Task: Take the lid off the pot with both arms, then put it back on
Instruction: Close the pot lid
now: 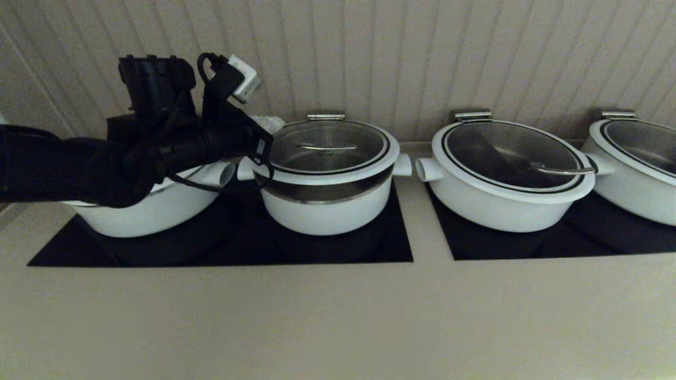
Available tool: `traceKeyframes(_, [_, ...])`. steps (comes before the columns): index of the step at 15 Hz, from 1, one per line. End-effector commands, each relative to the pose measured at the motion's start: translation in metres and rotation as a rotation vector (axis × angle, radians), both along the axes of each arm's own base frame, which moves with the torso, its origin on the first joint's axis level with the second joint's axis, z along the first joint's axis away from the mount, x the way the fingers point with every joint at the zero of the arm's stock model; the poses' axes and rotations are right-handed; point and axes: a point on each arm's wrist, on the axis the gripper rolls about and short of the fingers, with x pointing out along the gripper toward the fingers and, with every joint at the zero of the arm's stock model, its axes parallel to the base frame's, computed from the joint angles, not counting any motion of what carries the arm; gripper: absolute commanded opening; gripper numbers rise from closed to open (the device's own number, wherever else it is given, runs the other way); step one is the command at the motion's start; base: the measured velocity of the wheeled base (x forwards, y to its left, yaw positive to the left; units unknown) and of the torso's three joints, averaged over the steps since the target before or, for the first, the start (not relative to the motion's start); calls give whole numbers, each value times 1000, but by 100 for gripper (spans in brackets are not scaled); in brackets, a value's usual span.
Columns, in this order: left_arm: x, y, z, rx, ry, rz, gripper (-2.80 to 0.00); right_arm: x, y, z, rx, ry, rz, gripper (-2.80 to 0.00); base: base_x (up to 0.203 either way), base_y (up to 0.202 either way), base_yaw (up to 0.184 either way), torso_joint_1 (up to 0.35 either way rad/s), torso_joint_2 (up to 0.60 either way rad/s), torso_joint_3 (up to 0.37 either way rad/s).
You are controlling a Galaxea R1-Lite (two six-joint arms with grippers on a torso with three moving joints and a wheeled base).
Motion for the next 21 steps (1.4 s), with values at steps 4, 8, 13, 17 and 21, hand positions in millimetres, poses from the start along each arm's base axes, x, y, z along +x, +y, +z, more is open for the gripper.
traceKeyframes(4, [3,-1,-24,13,25,-2,-280,0,0,0,-1,1,1,-280,0,0,0,0,0,0])
traceKeyframes(8, [7,-2,-43,24,46,0,-280,0,0,0,-1,1,1,-280,0,0,0,0,0,0])
traceKeyframes(13, [16,-4,-62,31,65,26,-280,0,0,0,-1,1,1,-280,0,0,0,0,0,0])
traceKeyframes(17, [16,-3,-79,48,112,27,-280,0,0,0,-1,1,1,-280,0,0,0,0,0,0])
traceKeyframes(21, [19,-4,-99,36,76,53,-280,0,0,0,-1,1,1,-280,0,0,0,0,0,0])
